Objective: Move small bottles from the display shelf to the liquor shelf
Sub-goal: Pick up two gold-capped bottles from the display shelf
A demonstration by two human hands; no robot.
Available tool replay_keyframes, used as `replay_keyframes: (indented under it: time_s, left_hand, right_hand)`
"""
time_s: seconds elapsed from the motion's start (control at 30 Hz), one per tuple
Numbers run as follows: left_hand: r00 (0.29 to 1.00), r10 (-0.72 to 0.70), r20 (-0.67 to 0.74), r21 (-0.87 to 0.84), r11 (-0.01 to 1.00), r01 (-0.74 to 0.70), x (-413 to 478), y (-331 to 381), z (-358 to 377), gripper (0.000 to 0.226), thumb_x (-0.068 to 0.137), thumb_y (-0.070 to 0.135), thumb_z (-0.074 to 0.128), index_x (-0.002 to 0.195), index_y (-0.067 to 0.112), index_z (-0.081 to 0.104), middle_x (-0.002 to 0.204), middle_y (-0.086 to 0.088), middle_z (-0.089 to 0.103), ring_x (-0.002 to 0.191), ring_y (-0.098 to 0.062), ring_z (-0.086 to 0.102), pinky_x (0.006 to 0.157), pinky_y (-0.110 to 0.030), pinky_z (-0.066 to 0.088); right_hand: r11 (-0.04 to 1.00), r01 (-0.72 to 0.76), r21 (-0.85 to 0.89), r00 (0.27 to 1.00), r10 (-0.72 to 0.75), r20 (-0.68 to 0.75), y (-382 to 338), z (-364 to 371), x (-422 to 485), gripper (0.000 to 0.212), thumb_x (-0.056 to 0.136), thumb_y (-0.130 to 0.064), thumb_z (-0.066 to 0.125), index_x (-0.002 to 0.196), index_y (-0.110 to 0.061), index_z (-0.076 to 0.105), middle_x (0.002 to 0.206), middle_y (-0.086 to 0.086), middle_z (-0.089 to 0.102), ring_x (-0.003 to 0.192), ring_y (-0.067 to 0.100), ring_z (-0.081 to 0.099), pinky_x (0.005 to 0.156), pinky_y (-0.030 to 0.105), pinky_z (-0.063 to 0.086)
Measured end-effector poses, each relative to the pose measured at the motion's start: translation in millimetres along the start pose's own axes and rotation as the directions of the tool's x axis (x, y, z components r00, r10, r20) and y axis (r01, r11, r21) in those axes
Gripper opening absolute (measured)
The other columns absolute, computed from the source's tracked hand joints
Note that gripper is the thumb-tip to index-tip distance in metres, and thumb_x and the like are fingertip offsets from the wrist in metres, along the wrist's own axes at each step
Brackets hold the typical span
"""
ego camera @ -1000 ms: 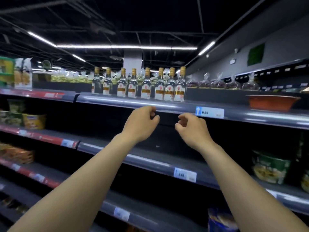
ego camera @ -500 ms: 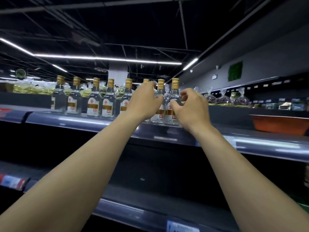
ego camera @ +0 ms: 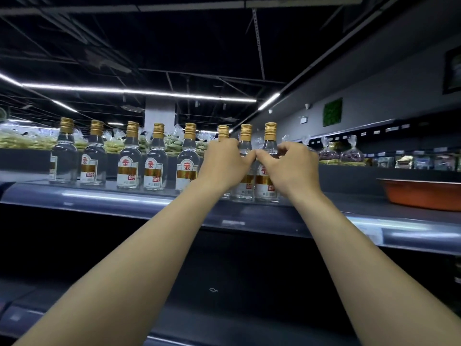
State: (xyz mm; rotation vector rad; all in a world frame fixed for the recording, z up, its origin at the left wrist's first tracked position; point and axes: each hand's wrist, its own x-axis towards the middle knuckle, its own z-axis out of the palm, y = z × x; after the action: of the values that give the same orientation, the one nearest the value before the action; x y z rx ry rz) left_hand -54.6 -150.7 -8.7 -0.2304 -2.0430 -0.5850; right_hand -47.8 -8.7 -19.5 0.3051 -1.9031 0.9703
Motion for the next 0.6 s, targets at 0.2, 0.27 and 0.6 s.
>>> replay_keyframes:
  time_s: [0.2,0.27,0.6]
  left_hand:
    - [0.993,-0.117,0.0,-0.284,0.952,0.112,0.2,2.3,-4.5,0.037,0.086,0.049,0.074,0.077,0.013,0.073,0.069,-0.003,0.071,0.06,-0.015,0.062,0.064,-0.034,0.058]
    - [0.996,-0.093,-0.007,-0.3,0.95,0.087,-1.5,3.8,-5.3,0.033,0.086,0.05,0.075,0.079,0.017,0.073,0.071,0.003,0.071,0.064,-0.012,0.064,0.069,-0.034,0.06]
    - [0.998,0.003,-0.058,-0.462,0.887,-0.029,-14.7,34.1,-31.7,0.027,0.084,0.045,0.079,0.094,0.02,0.077,0.083,0.011,0.073,0.08,-0.007,0.07,0.08,-0.035,0.061]
  right_hand:
    - [0.998,-0.041,0.053,0.999,0.042,-0.024,-3.0,-4.1,-2.2,0.054,0.085,-0.053,0.074,0.071,-0.002,0.069,0.067,0.013,0.071,0.07,0.031,0.066,0.063,0.04,0.052]
    - [0.995,-0.051,0.09,0.998,0.054,-0.033,-4.7,-7.1,-3.2,0.05,0.085,-0.051,0.075,0.072,-0.002,0.07,0.068,0.012,0.071,0.068,0.029,0.066,0.06,0.037,0.051]
    - [0.999,0.023,0.049,0.987,-0.014,-0.161,-21.1,-49.4,-16.5,0.043,0.086,-0.048,0.075,0.07,-0.009,0.068,0.066,0.004,0.068,0.063,0.021,0.06,0.058,0.027,0.045]
